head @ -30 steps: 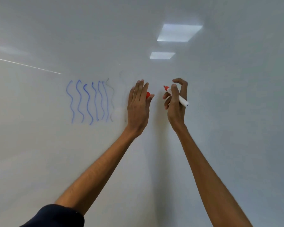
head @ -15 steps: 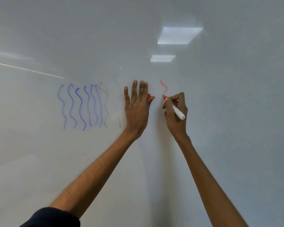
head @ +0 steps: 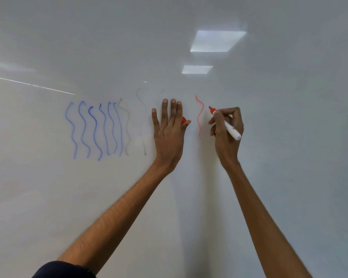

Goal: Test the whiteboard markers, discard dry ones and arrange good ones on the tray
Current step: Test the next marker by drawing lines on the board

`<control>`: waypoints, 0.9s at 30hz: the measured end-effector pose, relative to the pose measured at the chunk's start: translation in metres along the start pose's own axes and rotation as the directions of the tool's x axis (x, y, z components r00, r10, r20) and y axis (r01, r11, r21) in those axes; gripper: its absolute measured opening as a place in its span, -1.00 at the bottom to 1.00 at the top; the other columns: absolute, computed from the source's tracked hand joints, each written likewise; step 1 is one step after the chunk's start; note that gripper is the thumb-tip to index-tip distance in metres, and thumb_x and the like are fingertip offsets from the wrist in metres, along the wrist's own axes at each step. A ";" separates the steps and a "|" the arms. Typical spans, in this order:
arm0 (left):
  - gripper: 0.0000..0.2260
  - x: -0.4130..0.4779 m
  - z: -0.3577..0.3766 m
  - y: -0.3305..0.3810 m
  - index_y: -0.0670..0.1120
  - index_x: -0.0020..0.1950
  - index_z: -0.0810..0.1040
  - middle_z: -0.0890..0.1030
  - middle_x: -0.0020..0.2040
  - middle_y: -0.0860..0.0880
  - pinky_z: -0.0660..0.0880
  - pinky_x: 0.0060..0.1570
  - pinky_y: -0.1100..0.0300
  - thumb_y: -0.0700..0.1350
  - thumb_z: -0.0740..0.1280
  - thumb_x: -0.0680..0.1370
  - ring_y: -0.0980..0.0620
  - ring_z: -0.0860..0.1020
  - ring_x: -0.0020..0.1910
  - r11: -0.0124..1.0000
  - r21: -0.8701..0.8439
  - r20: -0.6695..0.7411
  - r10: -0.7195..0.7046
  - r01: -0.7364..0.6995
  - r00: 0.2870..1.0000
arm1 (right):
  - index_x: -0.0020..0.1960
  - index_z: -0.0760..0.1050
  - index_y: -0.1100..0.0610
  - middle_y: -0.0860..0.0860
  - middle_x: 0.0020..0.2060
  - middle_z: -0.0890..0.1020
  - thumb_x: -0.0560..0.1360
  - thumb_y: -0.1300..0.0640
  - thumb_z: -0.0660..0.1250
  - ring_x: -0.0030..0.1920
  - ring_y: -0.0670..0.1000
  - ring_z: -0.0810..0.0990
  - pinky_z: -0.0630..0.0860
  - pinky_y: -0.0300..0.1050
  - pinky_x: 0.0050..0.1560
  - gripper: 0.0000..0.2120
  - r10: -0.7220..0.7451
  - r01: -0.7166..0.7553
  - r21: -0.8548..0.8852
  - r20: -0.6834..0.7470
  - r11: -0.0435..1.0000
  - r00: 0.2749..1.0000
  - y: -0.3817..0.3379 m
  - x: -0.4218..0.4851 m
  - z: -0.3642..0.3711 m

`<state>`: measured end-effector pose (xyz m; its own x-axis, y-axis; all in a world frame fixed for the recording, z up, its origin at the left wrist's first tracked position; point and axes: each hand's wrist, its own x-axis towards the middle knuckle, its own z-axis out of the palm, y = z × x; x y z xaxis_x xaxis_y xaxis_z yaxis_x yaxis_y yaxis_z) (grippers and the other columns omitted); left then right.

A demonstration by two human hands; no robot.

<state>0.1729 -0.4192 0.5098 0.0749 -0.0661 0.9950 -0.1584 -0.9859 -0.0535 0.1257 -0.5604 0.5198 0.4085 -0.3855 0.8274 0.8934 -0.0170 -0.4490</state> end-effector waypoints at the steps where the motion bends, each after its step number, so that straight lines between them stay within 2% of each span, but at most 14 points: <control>1: -0.49 0.000 0.000 0.000 -0.19 0.54 0.23 0.25 0.54 -0.14 -0.11 0.51 -0.14 0.04 0.18 0.66 -0.15 0.14 0.55 1.000 0.007 0.002 0.000 0.000 1.000 | -0.02 0.42 0.27 0.16 -0.25 0.64 0.58 0.20 0.31 -0.34 0.10 0.55 0.46 -0.09 -0.39 -0.87 -0.018 0.018 -0.012 0.001 1.000 1.000 -0.002 0.008 0.003; 6: -0.48 -0.002 0.001 -0.003 -0.18 0.55 0.22 0.23 0.55 -0.13 -0.17 0.51 -0.12 0.06 0.15 0.66 -0.16 0.13 0.55 0.999 0.046 0.013 0.019 -0.020 1.000 | 0.02 0.44 0.27 0.18 -0.18 0.64 0.58 0.20 0.29 -0.36 0.12 0.56 0.49 -0.15 -0.34 -0.87 -0.042 0.046 -0.082 0.051 0.996 0.998 0.000 0.022 0.006; 9: -0.49 -0.002 0.000 -0.001 -0.18 0.54 0.24 0.24 0.55 -0.13 -0.19 0.51 -0.11 0.06 0.14 0.66 -0.16 0.12 0.55 0.999 0.039 0.009 0.013 -0.013 1.000 | -0.02 0.42 0.24 0.16 -0.22 0.64 0.58 0.21 0.28 -0.38 0.13 0.54 0.44 -0.15 -0.39 -0.91 0.018 -0.018 -0.053 0.005 0.998 1.000 0.006 0.010 0.000; 12: -0.50 -0.006 0.002 0.004 -0.18 0.53 0.27 0.27 0.53 -0.15 -0.17 0.51 -0.12 0.05 0.17 0.65 -0.17 0.14 0.55 0.999 0.024 0.006 0.025 -0.025 1.000 | -0.07 0.41 0.22 0.18 -0.25 0.62 0.57 0.25 0.28 -0.39 0.12 0.54 0.45 -0.15 -0.40 -0.93 0.042 -0.041 -0.047 0.023 0.998 0.999 0.015 -0.010 -0.004; 16: -0.49 -0.012 0.004 0.007 -0.18 0.53 0.27 0.27 0.53 -0.15 -0.17 0.51 -0.10 0.06 0.18 0.65 -0.17 0.16 0.54 1.000 0.015 -0.007 0.018 -0.018 1.000 | -0.12 0.42 0.20 0.22 -0.28 0.60 0.56 0.29 0.30 -0.34 0.08 0.58 0.46 -0.18 -0.40 -0.90 0.086 -0.086 -0.044 0.003 0.995 0.996 0.025 -0.031 -0.012; 20: -0.49 -0.014 0.005 0.007 -0.18 0.53 0.28 0.27 0.53 -0.15 -0.16 0.51 -0.11 0.06 0.20 0.65 -0.17 0.16 0.54 0.999 0.025 -0.007 0.021 -0.021 1.000 | -0.19 0.39 0.21 0.18 -0.38 0.55 0.52 0.36 0.29 -0.33 0.08 0.61 0.44 -0.18 -0.44 -0.85 0.123 -0.124 -0.039 -0.043 0.991 0.992 0.026 -0.039 -0.020; 24: -0.48 -0.020 0.005 0.008 -0.18 0.53 0.27 0.26 0.53 -0.15 -0.15 0.51 -0.12 0.03 0.23 0.64 -0.17 0.15 0.54 1.000 -0.003 -0.006 0.021 -0.021 1.000 | -0.18 0.40 0.18 0.13 -0.37 0.59 0.52 0.35 0.29 -0.27 0.15 0.66 0.45 -0.14 -0.44 -0.85 0.066 -0.067 -0.008 -0.061 0.998 0.996 0.010 -0.025 -0.017; 27: -0.49 -0.022 0.003 0.008 -0.18 0.53 0.26 0.26 0.54 -0.14 -0.12 0.52 -0.14 0.03 0.22 0.64 -0.16 0.14 0.55 1.000 -0.009 0.005 0.022 -0.022 1.000 | -0.09 0.43 0.19 0.14 -0.30 0.63 0.56 0.26 0.31 -0.35 0.14 0.61 0.51 -0.10 -0.37 -0.93 -0.018 0.018 0.007 -0.029 1.000 0.999 -0.004 -0.003 -0.005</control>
<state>0.1732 -0.4265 0.4872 0.0766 -0.0884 0.9931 -0.1693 -0.9828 -0.0745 0.1202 -0.5639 0.5171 0.3869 -0.4121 0.8249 0.9019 -0.0172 -0.4316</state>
